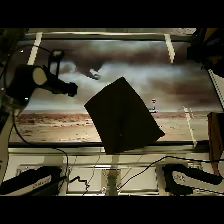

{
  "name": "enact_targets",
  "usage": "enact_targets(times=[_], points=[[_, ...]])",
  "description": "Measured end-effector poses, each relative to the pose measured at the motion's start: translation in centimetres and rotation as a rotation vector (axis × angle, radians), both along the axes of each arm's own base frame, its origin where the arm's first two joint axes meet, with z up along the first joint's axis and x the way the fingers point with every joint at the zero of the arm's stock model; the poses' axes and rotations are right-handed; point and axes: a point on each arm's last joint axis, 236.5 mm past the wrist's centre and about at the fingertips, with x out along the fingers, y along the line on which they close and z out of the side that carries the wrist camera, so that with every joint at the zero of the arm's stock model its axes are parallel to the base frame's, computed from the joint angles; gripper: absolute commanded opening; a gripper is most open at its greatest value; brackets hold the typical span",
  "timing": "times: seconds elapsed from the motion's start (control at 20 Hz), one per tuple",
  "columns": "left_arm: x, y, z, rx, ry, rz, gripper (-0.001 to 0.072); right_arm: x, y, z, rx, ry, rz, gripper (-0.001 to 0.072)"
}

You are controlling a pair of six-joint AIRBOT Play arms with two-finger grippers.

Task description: Fold the clothes and pants, and hang the long-sleeved shirts on hangers.

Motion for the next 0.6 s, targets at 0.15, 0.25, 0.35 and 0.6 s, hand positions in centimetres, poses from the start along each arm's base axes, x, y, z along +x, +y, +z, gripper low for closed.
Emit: enact_targets(times=[0.15,0.25,0.35,0.6], points=[[0.0,-0.9,-5.6,-0.045,0.104,0.056,0.0528,0.7,0.3,0.6,0.011,-0.038,0.009,0.0021],[-0.2,-1.9,-8.8,-0.108,0.183,0.085,0.0527,1.1,0.5,0.9,0.014,-0.06,0.014,0.0021],[-0.2,-3.0,-11.2,-0.2,0.251,0.113,0.0527,1.4,0.2,1.2,-0.012,-0.077,0.027,0.0021],[1.3,-3.4,-13.1,-0.368,0.288,0.191,0.0527,2.6,-4.1,0.6,-0.087,-0.098,-0.012,0.002]])
